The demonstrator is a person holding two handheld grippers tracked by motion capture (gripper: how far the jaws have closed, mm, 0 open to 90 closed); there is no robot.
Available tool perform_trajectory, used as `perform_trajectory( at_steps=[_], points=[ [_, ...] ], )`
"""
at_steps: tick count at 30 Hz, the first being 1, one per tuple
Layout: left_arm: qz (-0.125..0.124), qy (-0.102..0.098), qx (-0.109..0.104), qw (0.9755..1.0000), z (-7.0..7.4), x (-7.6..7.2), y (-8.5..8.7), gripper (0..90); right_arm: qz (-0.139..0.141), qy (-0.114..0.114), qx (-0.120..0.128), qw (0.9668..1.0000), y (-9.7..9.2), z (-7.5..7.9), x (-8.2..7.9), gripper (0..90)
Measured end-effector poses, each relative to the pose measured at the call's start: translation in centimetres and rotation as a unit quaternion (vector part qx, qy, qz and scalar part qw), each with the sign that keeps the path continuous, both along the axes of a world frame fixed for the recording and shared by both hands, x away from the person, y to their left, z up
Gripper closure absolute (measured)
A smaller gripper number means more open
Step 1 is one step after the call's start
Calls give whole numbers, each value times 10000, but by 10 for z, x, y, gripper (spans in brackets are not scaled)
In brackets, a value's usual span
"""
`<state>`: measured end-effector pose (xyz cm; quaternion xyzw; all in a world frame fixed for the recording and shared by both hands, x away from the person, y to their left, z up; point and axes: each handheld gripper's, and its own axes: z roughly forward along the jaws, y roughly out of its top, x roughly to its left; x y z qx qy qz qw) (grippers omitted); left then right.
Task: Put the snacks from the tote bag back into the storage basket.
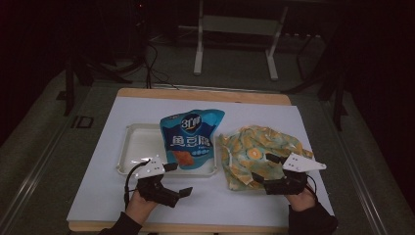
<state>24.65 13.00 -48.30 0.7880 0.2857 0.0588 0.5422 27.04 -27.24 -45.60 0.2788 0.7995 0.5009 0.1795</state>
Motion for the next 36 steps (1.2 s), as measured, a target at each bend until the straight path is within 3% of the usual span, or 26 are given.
perform_trajectory(
  at_steps=[2,11,21,36],
  points=[
    [-98,28,7,9999,-2,0,-5,22,-50,-5,-101,9999,-7,-4,-3,151],
    [-381,-29,95,9992,-7,3,-24,22,-273,-6,36,9996,-26,-9,-10,149],
    [-636,-50,158,9978,-14,10,-38,22,-517,-47,-22,9986,-40,-17,-16,144],
    [-749,-37,244,9969,-23,12,-49,22,-846,-110,139,9963,-56,-27,-21,145]
  ],
)
